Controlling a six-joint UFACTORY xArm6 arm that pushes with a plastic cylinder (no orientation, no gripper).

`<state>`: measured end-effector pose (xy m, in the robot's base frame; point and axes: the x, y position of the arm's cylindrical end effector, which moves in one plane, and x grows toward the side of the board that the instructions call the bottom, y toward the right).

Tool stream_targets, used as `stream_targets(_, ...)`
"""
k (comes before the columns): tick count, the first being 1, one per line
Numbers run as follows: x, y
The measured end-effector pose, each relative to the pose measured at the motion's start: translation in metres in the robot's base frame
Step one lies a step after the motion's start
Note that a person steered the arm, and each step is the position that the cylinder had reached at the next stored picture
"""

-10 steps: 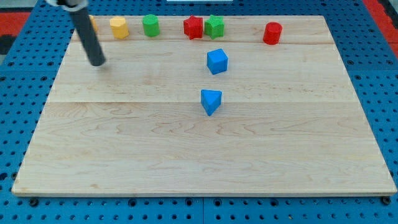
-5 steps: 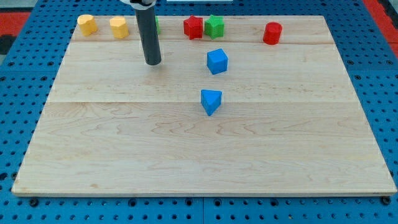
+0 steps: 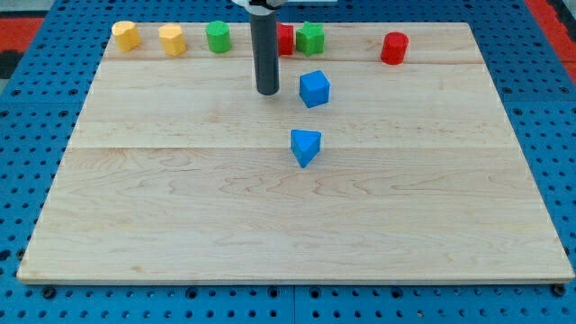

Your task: Place the blue triangle below the blue cube

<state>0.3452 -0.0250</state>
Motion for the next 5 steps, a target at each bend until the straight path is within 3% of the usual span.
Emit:
stream_targets(2,0.002,0.058)
stream_targets(3,-0.007,0.057)
stream_targets(4,-0.005,0.004)
stream_targets(5,0.054,-0.038)
